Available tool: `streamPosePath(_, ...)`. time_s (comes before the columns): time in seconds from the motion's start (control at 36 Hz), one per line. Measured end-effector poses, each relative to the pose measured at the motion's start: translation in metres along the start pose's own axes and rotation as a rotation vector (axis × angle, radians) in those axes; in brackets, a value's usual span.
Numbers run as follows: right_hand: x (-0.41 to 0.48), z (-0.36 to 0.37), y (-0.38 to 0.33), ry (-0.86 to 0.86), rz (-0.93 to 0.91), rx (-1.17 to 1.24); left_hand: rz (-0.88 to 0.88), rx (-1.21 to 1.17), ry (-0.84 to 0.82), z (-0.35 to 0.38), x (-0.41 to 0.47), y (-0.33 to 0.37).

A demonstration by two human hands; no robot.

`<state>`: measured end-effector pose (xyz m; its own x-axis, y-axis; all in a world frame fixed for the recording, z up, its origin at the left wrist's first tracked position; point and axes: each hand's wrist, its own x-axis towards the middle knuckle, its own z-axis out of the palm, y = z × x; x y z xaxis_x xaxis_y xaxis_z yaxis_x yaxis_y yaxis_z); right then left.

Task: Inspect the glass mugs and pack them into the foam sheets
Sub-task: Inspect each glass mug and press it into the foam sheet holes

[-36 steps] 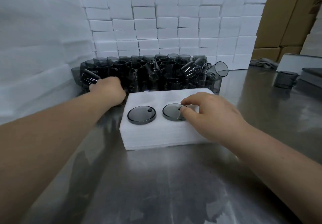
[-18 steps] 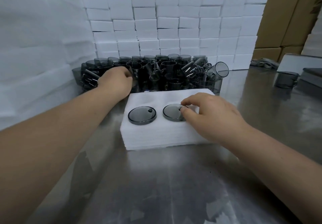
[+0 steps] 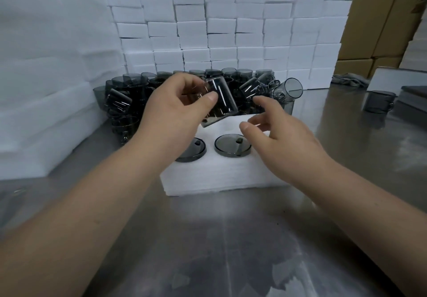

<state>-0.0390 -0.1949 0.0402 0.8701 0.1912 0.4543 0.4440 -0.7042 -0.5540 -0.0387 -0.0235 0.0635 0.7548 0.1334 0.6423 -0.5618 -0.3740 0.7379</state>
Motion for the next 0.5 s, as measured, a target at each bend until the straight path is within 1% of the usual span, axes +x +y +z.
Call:
streamPosePath(0.08, -0.002, -0.001, -0.003, 0.017, -0.032, 0.064, 0.024, -0.019, -0.017, -0.001, -0.008, 0.003)
streamPosePath(0.28, -0.005, -0.002, -0.004, -0.033, -0.09, 0.12, 0.035, -0.031, -0.036, 0.004, -0.016, 0.008)
streamPosePath(0.42, -0.006, 0.0, -0.005, -0.062, -0.13, 0.169, 0.075, 0.062, -0.044, 0.008, -0.021, 0.008)
streamPosePath(0.5, -0.006, 0.001, -0.004, -0.054, -0.14, 0.192, 0.031, 0.03, -0.016, 0.009, -0.022, 0.009)
